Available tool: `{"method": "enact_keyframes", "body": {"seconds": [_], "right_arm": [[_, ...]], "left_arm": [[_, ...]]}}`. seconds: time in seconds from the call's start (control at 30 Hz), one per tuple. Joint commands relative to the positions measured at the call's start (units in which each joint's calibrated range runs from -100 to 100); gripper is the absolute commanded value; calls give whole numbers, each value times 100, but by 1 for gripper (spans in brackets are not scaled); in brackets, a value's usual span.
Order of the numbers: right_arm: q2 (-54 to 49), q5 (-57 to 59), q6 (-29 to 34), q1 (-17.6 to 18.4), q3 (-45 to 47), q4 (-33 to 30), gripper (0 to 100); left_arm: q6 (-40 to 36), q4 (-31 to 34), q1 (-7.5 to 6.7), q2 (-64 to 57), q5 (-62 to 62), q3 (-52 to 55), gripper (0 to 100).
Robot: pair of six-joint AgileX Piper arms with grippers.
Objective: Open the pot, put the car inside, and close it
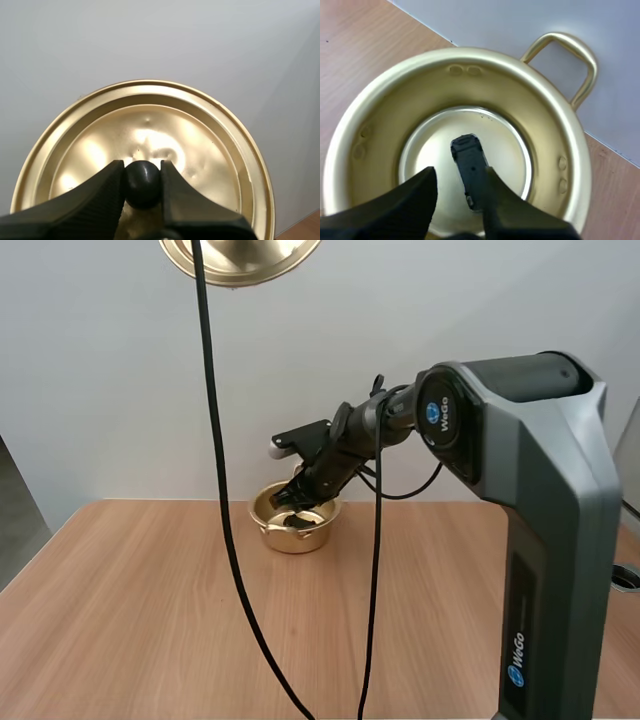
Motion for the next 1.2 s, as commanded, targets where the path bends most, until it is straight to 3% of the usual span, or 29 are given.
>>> {"method": "enact_keyframes", "body": {"seconds": [0.0, 0.3, 0.4, 0.67, 0.93, 1.17], "right_arm": [[-256, 285, 183, -148, -8, 8, 2], [-2317, 456, 433, -1420, 864, 8, 0], [-2935, 362, 405, -1683, 1382, 8, 0], [-3999, -5, 391, -1754, 2155, 58, 0], [-4087, 135, 391, -1754, 2155, 97, 0], [-4087, 135, 391, -1754, 2155, 97, 0]], "left_arm": [[0, 9, -2, 69, -75, -1, 0], [-9, 337, -2, 1010, 83, -1, 0], [-2, 442, -2, 1455, 235, -1, 0], [28, 422, -36, 2846, 569, 387, 0], [209, 418, -221, 3831, 205, 757, 0], [270, 405, -229, 4272, 142, 769, 0]]}}
